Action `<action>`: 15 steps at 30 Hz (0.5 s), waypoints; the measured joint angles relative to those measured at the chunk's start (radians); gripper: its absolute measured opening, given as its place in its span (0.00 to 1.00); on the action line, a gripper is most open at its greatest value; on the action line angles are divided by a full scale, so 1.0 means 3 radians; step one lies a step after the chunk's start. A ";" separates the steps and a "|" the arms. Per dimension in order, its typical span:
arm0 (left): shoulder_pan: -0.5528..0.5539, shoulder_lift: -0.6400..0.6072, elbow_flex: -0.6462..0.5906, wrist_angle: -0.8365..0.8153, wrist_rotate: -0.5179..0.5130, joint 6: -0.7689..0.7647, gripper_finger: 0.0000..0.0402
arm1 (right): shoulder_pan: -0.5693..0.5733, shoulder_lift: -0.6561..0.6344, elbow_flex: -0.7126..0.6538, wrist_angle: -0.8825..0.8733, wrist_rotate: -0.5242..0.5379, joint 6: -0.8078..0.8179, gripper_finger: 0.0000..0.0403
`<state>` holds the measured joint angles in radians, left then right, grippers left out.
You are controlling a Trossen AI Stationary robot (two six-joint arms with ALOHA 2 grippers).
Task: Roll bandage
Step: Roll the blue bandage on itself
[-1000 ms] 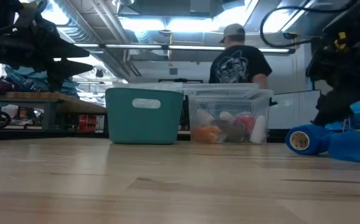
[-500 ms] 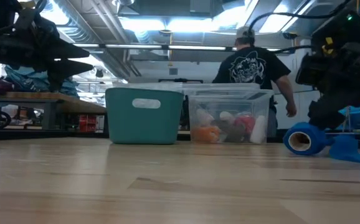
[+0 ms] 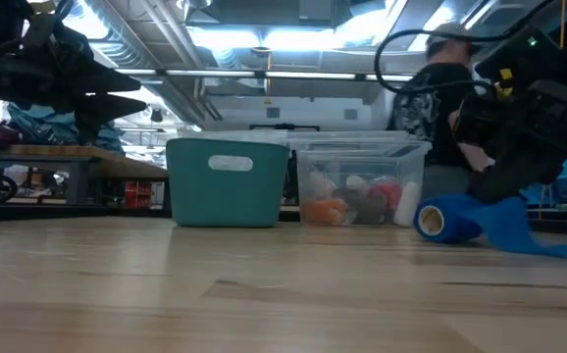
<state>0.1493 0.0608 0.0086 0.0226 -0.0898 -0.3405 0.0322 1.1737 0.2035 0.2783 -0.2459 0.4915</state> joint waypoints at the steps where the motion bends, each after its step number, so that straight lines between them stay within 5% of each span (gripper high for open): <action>1: 0.0000 0.0000 0.0000 -0.0001 0.0000 0.0000 0.46 | 0.0000 0.0010 0.0000 0.0033 0.0000 -0.0007 0.52; 15: 0.0000 0.0000 0.0000 0.0000 0.0000 0.0000 0.46 | 0.0000 0.0008 -0.0002 0.0082 -0.0146 -0.0004 0.52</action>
<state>0.1494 0.0608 0.0086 0.0227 -0.0898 -0.3405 0.0322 1.1763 0.2028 0.3029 -0.2897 0.4904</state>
